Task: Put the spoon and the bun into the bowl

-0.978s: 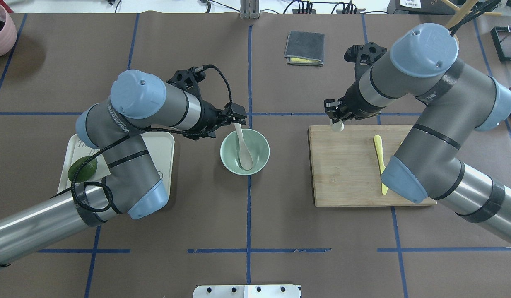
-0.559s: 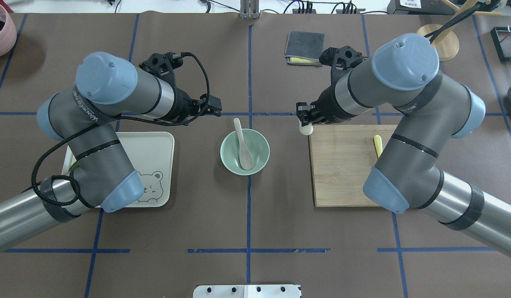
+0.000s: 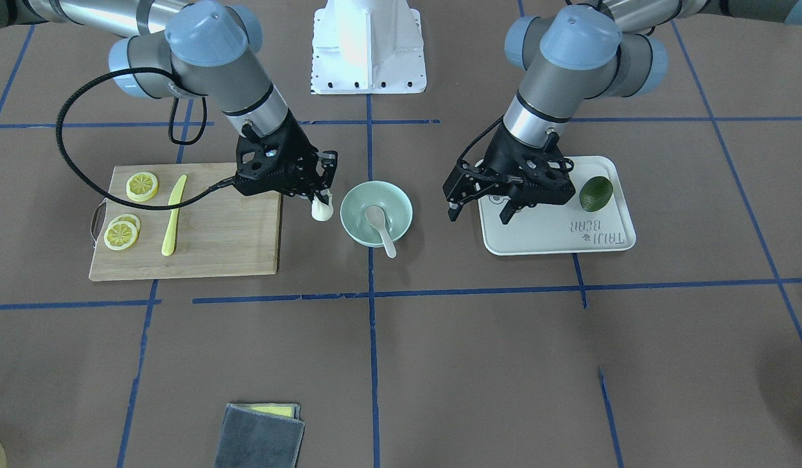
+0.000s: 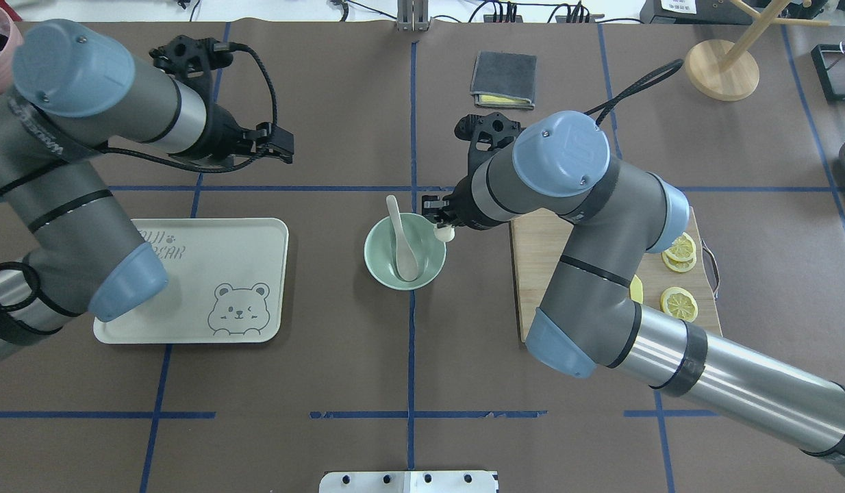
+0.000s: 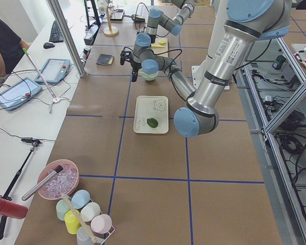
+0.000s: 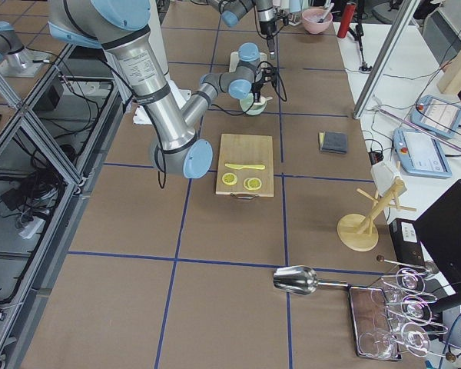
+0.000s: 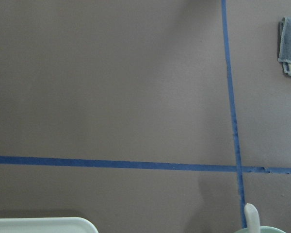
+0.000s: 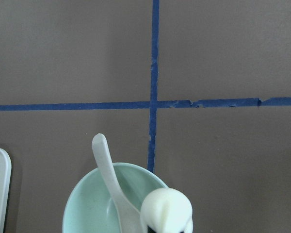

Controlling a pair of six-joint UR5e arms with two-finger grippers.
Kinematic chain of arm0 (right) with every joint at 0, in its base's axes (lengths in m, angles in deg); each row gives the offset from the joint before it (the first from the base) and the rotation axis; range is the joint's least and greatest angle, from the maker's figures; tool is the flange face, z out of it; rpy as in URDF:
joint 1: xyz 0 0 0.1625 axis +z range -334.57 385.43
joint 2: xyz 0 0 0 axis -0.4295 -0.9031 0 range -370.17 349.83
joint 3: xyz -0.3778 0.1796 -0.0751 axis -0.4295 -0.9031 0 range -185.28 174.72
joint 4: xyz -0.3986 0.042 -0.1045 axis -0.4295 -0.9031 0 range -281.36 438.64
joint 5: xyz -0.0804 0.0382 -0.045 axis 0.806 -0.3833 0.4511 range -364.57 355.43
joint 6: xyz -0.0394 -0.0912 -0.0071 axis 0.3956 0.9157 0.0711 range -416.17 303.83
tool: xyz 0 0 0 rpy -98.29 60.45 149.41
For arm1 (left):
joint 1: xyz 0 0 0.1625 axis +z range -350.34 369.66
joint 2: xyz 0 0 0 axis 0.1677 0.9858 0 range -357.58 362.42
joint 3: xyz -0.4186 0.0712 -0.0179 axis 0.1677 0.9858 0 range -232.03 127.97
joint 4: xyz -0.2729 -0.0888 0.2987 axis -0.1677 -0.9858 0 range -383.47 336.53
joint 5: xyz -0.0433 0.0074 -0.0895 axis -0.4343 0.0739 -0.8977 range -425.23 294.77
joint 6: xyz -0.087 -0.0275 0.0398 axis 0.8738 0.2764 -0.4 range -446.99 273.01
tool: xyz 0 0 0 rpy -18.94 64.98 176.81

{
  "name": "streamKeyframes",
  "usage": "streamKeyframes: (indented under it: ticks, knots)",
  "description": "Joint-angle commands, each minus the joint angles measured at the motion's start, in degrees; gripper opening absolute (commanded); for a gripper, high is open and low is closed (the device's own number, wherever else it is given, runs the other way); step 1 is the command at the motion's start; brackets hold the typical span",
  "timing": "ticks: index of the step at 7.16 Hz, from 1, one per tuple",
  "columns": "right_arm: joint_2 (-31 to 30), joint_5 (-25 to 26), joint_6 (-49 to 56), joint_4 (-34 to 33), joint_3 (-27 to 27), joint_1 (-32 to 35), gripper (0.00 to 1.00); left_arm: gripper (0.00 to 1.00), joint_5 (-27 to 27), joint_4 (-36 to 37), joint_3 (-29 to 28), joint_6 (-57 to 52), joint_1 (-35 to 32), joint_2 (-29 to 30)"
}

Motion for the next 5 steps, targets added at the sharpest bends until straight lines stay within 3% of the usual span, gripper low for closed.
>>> streamKeyframes:
  ticks: [1,3,4,5]
  knots:
    - [2.7,0.8,-0.5,0.0,-2.4,-1.4,0.00,1.00,-0.6,1.3,2.2,-8.0,-4.1,-4.3]
    - [3.3,2.0,-0.6,0.0,-3.1,-2.3,0.02,1.00,-0.6,1.3,3.1,-12.3,-7.5,-6.5]
    - [3.8,2.1,-1.3,-0.1,-3.2,-2.3,0.36,1.00,-0.6,1.6,3.2,-15.9,-9.2,-8.0]
    - [5.0,2.1,-3.9,-0.2,-4.1,-2.3,0.90,1.00,-0.7,1.6,3.2,-20.2,-11.6,-9.6]
